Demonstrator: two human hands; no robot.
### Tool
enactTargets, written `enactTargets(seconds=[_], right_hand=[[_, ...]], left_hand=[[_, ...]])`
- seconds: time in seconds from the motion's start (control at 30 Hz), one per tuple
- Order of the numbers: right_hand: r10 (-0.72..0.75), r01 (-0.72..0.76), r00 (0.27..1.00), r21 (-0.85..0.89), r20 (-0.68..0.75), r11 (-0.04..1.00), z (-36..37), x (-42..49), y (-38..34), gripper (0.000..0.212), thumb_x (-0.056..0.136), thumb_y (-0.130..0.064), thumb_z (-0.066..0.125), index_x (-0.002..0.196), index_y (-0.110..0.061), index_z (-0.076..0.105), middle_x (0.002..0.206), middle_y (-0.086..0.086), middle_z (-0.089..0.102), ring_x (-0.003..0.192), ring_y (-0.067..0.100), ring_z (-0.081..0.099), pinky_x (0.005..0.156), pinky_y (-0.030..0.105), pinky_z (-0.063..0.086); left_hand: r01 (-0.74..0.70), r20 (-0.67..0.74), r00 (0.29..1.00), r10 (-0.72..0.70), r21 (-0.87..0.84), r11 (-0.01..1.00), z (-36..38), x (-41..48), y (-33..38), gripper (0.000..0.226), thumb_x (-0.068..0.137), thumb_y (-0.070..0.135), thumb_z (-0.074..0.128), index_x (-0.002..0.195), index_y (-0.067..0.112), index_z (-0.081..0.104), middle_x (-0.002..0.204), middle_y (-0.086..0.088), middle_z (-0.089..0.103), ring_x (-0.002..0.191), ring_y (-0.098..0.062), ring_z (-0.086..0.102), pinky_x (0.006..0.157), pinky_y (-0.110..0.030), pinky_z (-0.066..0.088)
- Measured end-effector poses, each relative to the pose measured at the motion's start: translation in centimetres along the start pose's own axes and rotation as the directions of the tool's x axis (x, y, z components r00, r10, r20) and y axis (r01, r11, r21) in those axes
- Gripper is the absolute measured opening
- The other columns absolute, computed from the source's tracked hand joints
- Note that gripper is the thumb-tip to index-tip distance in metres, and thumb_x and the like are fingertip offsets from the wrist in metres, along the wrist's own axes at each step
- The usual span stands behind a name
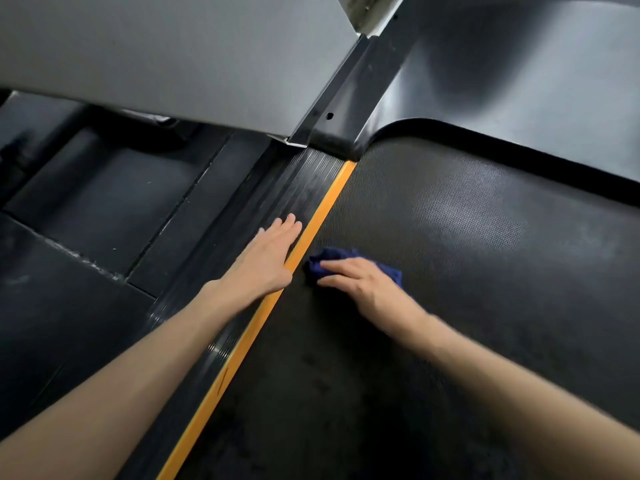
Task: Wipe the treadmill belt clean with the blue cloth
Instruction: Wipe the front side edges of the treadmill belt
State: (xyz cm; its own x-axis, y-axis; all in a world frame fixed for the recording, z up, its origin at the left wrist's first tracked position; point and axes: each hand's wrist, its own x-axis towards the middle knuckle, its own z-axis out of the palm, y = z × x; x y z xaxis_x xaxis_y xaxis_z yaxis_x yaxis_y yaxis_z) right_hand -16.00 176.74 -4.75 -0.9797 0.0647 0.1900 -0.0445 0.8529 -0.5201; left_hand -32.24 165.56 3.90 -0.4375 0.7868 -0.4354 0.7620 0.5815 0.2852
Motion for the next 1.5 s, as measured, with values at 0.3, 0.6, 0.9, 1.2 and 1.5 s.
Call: enactTargets(seconds=[0.3, 0.6, 0.9, 1.2, 1.5], right_hand=[[0.282, -0.272, 0.911, 0.076, -0.301, 0.959, 0.6, 2.5, -3.0, 0.035, 0.082, -0.012, 0.043, 0.102, -0.003, 0.07, 0.111, 0.017, 0.066, 0.106, 0.025, 0.056, 0.095, 0.03, 0.033], [-0.101, 0.092, 0.995, -0.244, -0.025, 0.965, -1.1, -3.0, -3.5, 0.038, 0.091, -0.021, 0.037, 0.117, -0.009, 0.063, 0.118, 0.012, 0.062, 0.096, 0.027, 0.053, 0.081, 0.037, 0.041], [0.429, -0.532, 0.809, -0.189, -0.401, 0.826, -2.9, -3.3, 2.9, 0.035, 0.085, -0.007, 0.06, 0.121, -0.006, 0.057, 0.126, 0.013, 0.057, 0.109, 0.033, 0.049, 0.085, 0.046, 0.043], [0.283, -0.407, 0.882, -0.308, -0.376, 0.86, -2.6, -4.8, 3.8, 0.035, 0.092, -0.019, 0.045, 0.127, -0.015, 0.048, 0.118, 0.012, 0.053, 0.102, 0.03, 0.05, 0.084, 0.045, 0.048], [0.447, -0.528, 0.839, -0.268, -0.309, 0.806, -2.0, -4.2, 2.6, 0.058, 0.091, -0.048, 0.039, 0.14, -0.016, 0.042, 0.141, 0.016, 0.045, 0.134, 0.034, 0.038, 0.111, 0.048, 0.028]], left_hand=[[0.068, -0.252, 0.967, -0.046, 0.08, 0.995, 2.8, -4.6, -0.6, 0.068, 0.084, 0.003, 0.058, 0.145, 0.011, 0.029, 0.152, -0.005, 0.029, 0.136, -0.021, 0.032, 0.111, -0.033, 0.026], [0.086, -0.143, 0.987, -0.07, 0.108, 0.99, 2.5, -4.5, -0.4, 0.071, 0.085, 0.002, 0.056, 0.147, 0.013, 0.023, 0.156, -0.002, 0.018, 0.133, -0.024, 0.035, 0.101, -0.036, 0.042], [0.076, -0.05, 0.996, -0.07, 0.125, 0.989, 1.8, -3.9, -1.2, 0.077, 0.081, 0.008, 0.061, 0.147, 0.018, 0.023, 0.156, 0.001, 0.017, 0.131, -0.024, 0.038, 0.093, -0.038, 0.048], [0.075, -0.036, 0.997, -0.07, 0.153, 0.985, 2.1, -3.6, -1.5, 0.081, 0.081, 0.007, 0.062, 0.148, 0.017, 0.018, 0.157, 0.0, 0.012, 0.137, -0.024, 0.031, 0.096, -0.037, 0.047], [0.073, -0.024, 0.997, -0.07, 0.147, 0.986, 2.1, -3.5, -1.5, 0.081, 0.082, 0.007, 0.061, 0.149, 0.017, 0.016, 0.158, 0.0, 0.01, 0.14, -0.023, 0.026, 0.097, -0.035, 0.045]])
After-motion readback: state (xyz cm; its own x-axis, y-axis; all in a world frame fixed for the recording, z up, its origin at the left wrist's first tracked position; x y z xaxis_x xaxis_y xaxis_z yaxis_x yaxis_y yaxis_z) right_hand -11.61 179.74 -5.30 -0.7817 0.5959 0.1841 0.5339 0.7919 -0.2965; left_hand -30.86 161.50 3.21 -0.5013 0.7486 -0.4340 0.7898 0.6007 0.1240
